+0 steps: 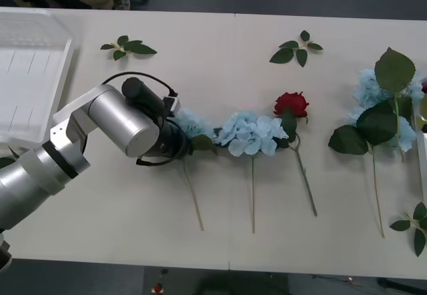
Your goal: Put the red flowers into the right box and the blue flowers into the left box
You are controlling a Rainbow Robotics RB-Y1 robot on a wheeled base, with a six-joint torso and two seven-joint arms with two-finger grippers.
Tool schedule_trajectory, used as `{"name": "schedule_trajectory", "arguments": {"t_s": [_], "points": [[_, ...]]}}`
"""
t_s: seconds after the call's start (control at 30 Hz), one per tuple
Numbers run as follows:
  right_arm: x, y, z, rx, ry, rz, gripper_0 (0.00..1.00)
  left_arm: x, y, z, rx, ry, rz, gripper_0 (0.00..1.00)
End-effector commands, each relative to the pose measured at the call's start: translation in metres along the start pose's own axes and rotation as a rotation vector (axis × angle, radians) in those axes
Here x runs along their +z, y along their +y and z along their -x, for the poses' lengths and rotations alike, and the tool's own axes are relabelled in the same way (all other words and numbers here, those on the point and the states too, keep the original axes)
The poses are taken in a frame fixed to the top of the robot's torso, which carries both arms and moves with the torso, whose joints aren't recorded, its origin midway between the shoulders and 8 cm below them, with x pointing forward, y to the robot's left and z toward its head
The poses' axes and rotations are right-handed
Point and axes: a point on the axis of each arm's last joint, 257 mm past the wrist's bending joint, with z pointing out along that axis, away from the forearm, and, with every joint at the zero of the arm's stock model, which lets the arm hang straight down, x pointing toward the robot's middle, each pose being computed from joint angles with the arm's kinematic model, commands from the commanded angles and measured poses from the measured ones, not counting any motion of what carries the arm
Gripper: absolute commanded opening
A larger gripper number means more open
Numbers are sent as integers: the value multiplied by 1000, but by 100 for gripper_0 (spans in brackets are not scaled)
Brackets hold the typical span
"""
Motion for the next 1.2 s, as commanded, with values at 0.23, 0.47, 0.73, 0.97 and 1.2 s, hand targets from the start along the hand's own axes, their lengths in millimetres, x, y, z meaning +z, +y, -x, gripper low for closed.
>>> {"name": "schedule_trajectory", "arguments": {"t_s": [0.23, 0.47, 0.73, 0.97, 1.2], "points": [[9, 50, 14, 81, -19, -33, 71, -1, -21, 14, 44, -41, 4, 0], [29, 44, 14, 72, -32, -94, 70, -5, -16, 21, 41, -55, 13, 0], [41, 30, 10, 63, -35, -137, 70, -41, -1, 47, 56, -65, 26, 0], [55, 24, 12, 56, -38, -163, 70, -112, 34, 62, 184, -9, 87, 0], [70, 28, 20, 54, -35, -186, 62, -195, 131, 76, 448, 66, 308, 0]]}}
